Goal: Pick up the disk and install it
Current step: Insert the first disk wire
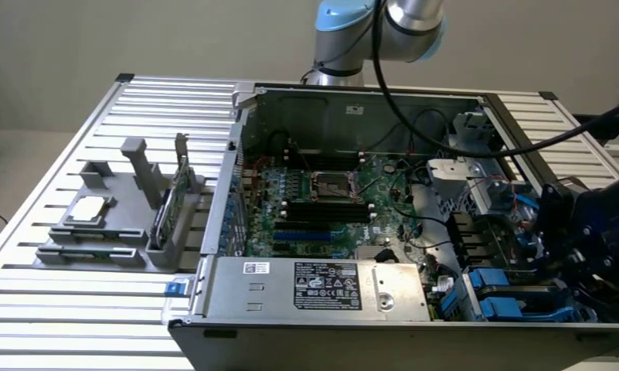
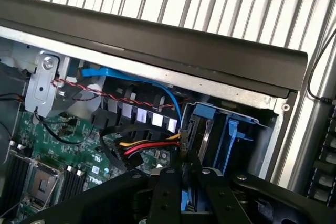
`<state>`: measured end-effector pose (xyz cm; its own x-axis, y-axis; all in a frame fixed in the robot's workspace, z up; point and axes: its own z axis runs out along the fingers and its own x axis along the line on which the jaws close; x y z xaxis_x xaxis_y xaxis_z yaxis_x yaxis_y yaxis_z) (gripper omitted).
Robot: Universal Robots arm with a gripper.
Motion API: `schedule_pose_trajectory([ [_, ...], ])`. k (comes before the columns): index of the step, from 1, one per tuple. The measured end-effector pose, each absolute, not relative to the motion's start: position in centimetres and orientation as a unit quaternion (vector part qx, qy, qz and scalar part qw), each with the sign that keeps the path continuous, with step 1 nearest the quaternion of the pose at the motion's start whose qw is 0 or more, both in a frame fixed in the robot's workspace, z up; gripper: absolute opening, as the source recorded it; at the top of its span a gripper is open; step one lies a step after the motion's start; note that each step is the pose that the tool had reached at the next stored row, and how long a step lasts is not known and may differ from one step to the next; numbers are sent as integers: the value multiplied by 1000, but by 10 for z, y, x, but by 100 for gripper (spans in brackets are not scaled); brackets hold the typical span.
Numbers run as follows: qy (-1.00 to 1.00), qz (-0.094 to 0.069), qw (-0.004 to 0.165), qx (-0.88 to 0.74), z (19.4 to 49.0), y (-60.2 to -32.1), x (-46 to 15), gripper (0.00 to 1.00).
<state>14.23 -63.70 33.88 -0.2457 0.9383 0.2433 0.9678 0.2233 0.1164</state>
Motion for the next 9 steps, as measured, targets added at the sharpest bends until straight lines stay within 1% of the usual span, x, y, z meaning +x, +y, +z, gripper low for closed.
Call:
schedule_pose_trajectory([
  [9,-764,-111,57,-633,339,-637,142,17],
])
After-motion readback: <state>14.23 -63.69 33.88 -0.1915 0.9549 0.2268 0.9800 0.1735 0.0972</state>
